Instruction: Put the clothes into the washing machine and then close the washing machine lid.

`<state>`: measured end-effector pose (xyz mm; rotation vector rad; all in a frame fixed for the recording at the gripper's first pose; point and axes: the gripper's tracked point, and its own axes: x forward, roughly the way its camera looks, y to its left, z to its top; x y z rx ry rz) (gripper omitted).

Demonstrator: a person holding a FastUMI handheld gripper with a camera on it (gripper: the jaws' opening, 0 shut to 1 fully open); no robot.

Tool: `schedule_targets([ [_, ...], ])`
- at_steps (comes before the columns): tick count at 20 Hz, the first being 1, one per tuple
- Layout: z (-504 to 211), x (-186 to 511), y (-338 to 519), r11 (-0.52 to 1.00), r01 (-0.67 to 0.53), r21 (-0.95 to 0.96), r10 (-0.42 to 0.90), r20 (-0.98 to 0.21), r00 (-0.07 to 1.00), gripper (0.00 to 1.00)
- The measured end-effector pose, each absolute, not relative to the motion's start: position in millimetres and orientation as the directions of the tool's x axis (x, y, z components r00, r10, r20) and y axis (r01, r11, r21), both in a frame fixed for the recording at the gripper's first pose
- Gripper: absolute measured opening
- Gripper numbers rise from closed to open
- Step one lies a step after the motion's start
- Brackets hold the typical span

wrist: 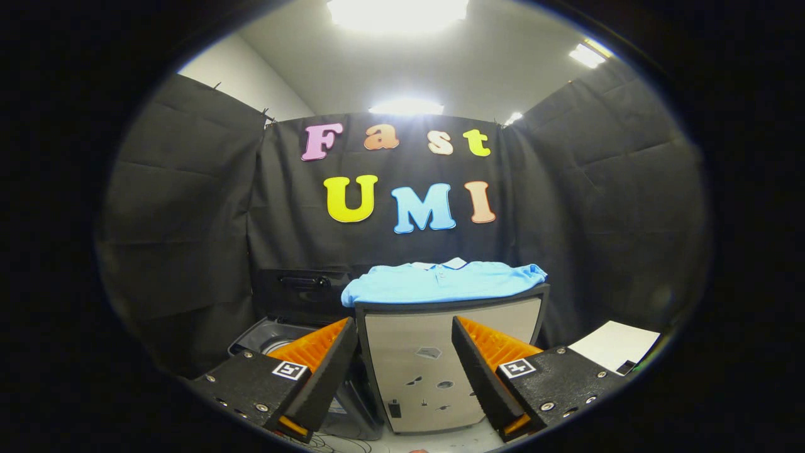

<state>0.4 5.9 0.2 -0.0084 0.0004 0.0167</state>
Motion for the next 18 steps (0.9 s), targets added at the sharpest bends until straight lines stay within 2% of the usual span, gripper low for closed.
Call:
schedule_targets([
  [10,-1,-1,7,1.000,0.005,-0.016,-0.006,-0.015,1.000,0.95],
  [18,32,23,0,1.000,0.002,-0.022,-0.003,-0.021,1.000,0.95],
])
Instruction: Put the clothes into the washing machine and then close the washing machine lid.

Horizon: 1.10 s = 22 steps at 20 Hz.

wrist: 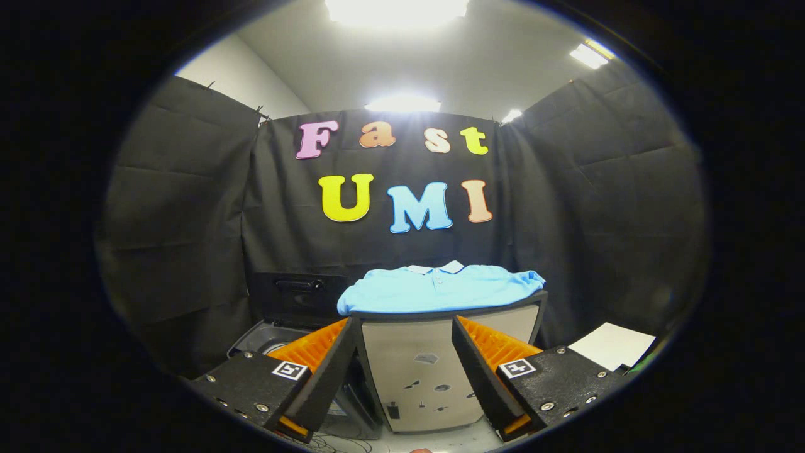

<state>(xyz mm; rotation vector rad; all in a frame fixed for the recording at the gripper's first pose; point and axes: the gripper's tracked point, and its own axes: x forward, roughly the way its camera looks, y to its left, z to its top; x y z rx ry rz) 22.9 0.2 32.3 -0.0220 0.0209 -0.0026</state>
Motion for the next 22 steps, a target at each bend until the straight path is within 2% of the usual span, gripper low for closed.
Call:
schedule_targets([
  [8,89,98,-22,1.000,-0.022,-0.018,0.022,-0.006,1.000,0.95],
  [14,105,167,-36,0.998,-0.055,-0.017,0.054,-0.059,0.997,0.95],
  [22,88,270,-53,0.993,-0.096,-0.066,0.078,-0.231,0.970,0.95],
])
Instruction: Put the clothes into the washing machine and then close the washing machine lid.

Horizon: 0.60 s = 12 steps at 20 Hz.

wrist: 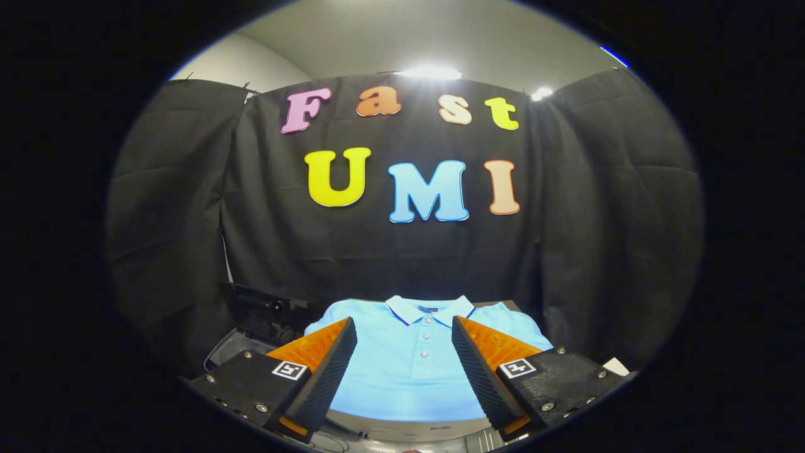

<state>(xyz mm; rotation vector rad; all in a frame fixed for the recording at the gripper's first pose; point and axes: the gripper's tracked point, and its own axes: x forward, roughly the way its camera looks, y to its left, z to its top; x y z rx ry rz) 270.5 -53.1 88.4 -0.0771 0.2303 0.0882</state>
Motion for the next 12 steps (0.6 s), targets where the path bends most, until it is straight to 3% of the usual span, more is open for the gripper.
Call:
schedule_targets([
  [12,7,366,-53,0.993,-0.114,-0.042,0.077,-0.515,0.854,0.95],
])
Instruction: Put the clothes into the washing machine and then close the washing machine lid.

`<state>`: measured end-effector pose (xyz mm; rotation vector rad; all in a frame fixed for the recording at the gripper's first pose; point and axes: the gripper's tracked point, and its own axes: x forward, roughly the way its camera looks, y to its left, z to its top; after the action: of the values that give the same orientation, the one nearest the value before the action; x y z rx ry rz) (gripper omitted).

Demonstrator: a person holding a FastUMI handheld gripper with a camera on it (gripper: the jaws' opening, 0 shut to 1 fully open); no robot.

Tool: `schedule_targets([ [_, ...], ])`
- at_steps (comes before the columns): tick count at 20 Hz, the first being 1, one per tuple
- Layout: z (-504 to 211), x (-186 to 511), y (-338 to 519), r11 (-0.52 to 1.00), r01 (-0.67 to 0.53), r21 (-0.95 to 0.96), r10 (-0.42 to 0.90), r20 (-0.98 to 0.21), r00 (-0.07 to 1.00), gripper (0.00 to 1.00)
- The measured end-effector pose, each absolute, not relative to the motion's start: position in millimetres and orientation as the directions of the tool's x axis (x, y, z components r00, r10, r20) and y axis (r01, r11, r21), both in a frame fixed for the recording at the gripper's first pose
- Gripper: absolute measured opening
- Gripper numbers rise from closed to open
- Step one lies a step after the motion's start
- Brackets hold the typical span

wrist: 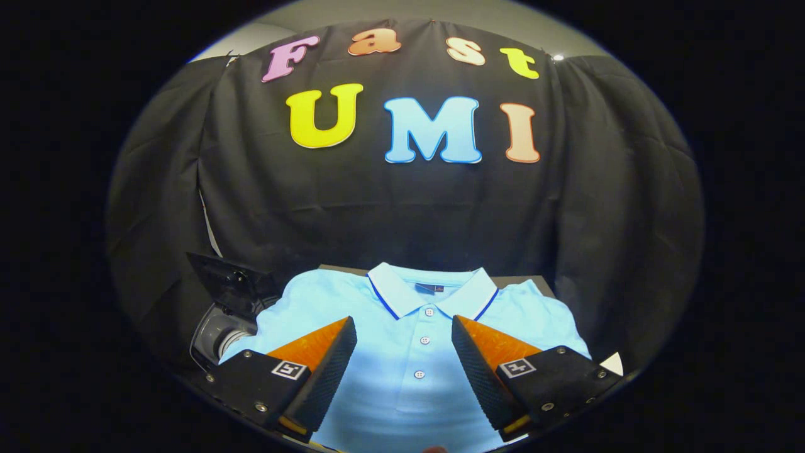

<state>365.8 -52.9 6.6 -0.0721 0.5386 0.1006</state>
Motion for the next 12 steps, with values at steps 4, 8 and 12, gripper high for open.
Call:
schedule_targets([
  [4,-25,374,-57,0.992,-0.116,-0.047,0.064,-0.604,0.795,0.95],
  [8,-36,373,-52,0.991,-0.127,-0.042,0.071,-0.641,0.764,0.95],
  [12,-36,373,-52,0.987,-0.152,-0.046,0.086,-0.646,0.758,0.96],
])
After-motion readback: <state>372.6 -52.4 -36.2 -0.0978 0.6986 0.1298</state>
